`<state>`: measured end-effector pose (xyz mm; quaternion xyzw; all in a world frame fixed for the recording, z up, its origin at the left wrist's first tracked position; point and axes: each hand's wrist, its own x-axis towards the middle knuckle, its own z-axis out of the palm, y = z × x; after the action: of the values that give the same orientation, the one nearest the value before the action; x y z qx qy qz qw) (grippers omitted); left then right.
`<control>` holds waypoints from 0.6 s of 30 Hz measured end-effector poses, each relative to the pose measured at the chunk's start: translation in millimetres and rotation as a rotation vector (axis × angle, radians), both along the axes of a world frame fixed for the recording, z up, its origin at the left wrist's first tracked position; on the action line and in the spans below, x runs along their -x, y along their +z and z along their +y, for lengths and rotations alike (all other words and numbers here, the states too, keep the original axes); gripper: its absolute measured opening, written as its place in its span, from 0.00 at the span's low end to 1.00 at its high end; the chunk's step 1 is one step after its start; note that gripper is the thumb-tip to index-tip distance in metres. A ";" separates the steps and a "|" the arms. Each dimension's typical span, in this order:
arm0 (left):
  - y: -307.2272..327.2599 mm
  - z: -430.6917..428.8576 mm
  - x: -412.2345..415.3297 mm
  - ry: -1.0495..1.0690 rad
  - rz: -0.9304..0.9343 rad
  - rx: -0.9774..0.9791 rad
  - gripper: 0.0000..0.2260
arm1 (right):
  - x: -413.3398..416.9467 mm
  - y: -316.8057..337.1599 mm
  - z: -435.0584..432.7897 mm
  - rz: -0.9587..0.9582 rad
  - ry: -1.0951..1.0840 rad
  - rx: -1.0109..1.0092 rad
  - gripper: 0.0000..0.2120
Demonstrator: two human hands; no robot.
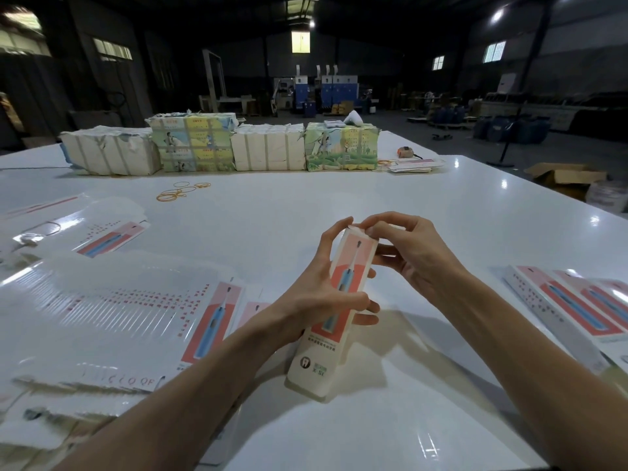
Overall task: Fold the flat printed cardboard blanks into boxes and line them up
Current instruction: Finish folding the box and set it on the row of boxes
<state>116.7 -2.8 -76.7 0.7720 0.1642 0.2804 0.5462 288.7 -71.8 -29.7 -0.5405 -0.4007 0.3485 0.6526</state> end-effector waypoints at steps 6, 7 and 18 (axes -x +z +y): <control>0.0 -1.4 1.5 0.015 -0.006 -0.060 0.49 | -0.4 -1.9 -0.1 -0.004 -0.020 -0.020 0.09; 0.1 -1.3 2.2 0.036 0.000 -0.090 0.48 | 0.3 -1.8 -0.3 0.007 -0.016 -0.028 0.09; 9.8 -1.8 5.6 0.222 -0.052 -0.075 0.17 | -1.8 -2.3 -2.5 -0.031 0.099 -0.013 0.06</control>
<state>111.1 -4.6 -66.9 0.7615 0.2239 0.3651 0.4865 290.5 -74.2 -32.0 -0.5210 -0.4396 0.3693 0.6316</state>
